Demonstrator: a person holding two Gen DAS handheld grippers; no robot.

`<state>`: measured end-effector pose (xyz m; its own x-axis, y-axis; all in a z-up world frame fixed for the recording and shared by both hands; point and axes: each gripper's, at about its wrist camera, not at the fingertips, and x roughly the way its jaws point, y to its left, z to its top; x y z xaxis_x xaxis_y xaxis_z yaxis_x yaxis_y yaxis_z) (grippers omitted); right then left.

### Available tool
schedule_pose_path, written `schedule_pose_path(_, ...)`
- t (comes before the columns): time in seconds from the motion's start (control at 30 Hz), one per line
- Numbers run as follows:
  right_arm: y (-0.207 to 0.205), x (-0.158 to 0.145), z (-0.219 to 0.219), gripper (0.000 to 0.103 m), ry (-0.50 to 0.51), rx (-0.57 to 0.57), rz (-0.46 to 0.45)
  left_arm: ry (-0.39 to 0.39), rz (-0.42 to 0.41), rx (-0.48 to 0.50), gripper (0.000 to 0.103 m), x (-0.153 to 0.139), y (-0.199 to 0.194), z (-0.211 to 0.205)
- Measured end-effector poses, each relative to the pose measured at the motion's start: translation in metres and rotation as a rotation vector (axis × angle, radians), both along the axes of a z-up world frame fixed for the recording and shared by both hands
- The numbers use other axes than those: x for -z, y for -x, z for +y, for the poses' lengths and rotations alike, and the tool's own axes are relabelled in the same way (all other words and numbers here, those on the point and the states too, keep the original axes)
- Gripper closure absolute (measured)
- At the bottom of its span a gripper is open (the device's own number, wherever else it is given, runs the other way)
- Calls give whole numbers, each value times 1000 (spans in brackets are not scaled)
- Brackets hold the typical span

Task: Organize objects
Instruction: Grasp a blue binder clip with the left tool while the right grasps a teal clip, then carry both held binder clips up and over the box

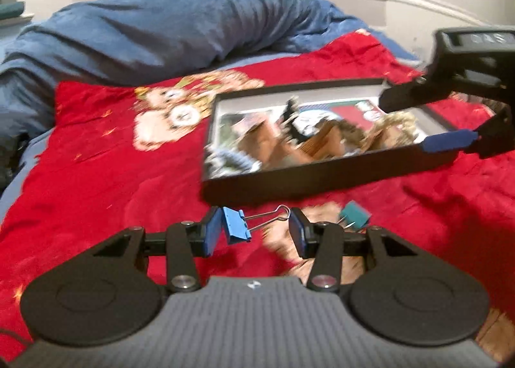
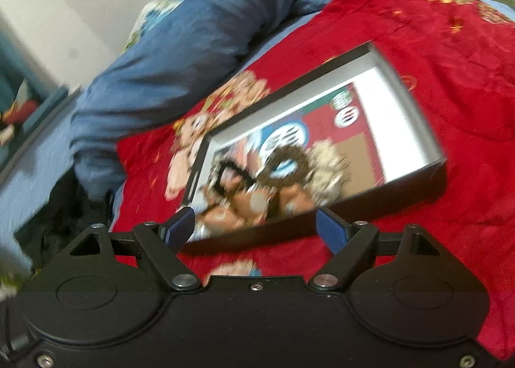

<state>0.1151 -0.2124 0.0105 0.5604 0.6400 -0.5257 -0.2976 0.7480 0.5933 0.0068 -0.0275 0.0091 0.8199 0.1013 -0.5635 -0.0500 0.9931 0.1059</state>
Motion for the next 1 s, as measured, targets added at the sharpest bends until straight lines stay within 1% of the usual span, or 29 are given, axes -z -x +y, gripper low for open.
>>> schedule_pose_path(0.1,6,2,13,21,26,-58,-10,20,29,-39,53,3,-7,8)
schedule_pose_path(0.17,9,4,20,22,32,-92,-2,18,49,-50,54,7,-9,9)
schedule_pose_path(0.27,12,10,30,22,59,-131,13,16,70,-40,54,11,-8,9)
schedule_pose_path(0.33,15,16,37,22,96,-160,0,14,89,-36,53,11,-7,9)
schedule_pose_path(0.4,19,22,45,24,132,-188,1,-15,120,-44,53,11,-4,10)
schedule_pose_path(0.5,24,31,57,25,188,-234,-1,-49,121,-43,53,11,2,12)
schedule_pose_path(0.57,30,35,65,25,231,-261,-20,-71,126,-49,53,12,3,13)
schedule_pose_path(0.7,40,37,86,25,333,-273,-93,-54,138,-77,53,13,-4,18)
schedule_pose_path(0.77,43,38,91,26,350,-235,-102,-32,147,-82,53,13,-4,21)
schedule_pose_path(0.8,44,40,94,27,360,-210,-97,-43,147,-73,53,13,-4,21)
schedule_pose_path(0.83,46,40,97,31,380,-199,-104,-63,147,-63,53,14,-3,19)
schedule_pose_path(0.87,48,40,100,37,406,-193,-119,-76,148,-57,53,15,-2,18)
schedule_pose_path(0.9,48,40,102,42,425,-187,-127,-77,149,-56,53,15,-2,17)
schedule_pose_path(0.93,48,40,103,53,448,-178,-134,-70,150,-57,53,15,-3,18)
schedule_pose_path(0.97,49,41,106,56,496,-173,-148,-44,146,-62,53,13,-4,20)
schedule_pose_path(1.0,50,41,109,56,522,-184,-166,-22,148,-67,53,12,-6,23)
